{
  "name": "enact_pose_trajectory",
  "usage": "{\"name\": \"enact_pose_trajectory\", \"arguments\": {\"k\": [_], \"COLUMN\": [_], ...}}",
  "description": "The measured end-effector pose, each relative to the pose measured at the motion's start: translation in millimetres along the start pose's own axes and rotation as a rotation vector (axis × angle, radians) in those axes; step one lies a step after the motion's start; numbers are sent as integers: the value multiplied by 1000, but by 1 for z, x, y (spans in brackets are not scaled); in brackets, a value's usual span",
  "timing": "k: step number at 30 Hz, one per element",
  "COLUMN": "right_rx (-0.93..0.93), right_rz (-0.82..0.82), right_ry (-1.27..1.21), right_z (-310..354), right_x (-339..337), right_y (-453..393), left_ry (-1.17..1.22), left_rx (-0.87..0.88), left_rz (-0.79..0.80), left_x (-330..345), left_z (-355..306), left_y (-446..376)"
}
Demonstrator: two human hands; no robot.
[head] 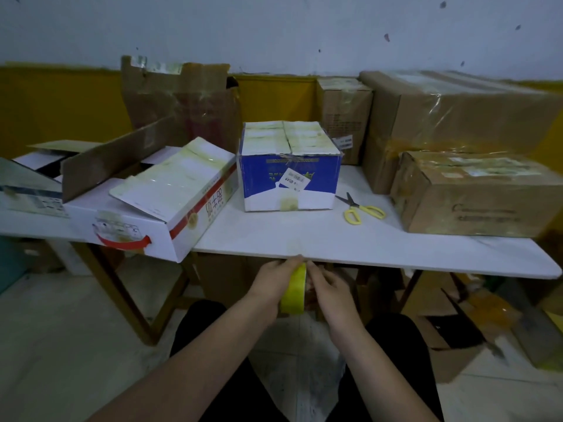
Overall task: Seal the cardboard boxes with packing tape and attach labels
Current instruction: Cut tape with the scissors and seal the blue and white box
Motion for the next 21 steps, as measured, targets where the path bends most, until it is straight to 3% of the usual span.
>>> {"name": "enact_pose_trajectory", "arguments": {"k": [6, 10, 14, 21], "right_rx": [88, 33, -13, -353], "right_rz": [13, -39, 57, -102], "right_ry": [-69, 58, 120, 213], "right_z": [20, 34, 48, 100], "right_x": [1, -9, -5, -9], "right_y": [1, -7, -9, -2], "left_ry": [55, -21, -175, -276], "left_rx": [-80, 1, 150, 326], "left_rz": [10, 59, 57, 77], "left_x": [4, 12, 13, 18], "left_z": [-22, -32, -44, -74], "left_y": [19, 38, 54, 60]}}
Point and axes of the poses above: each hand's wrist, its own y-axis away from the middle knuckle, its own x-axis out of the palm, z = x × y, the point moved 7 cm from there along -y, towards the middle knuckle, and after that the axes turned 9 degrees about z, right-handed, at the moved point
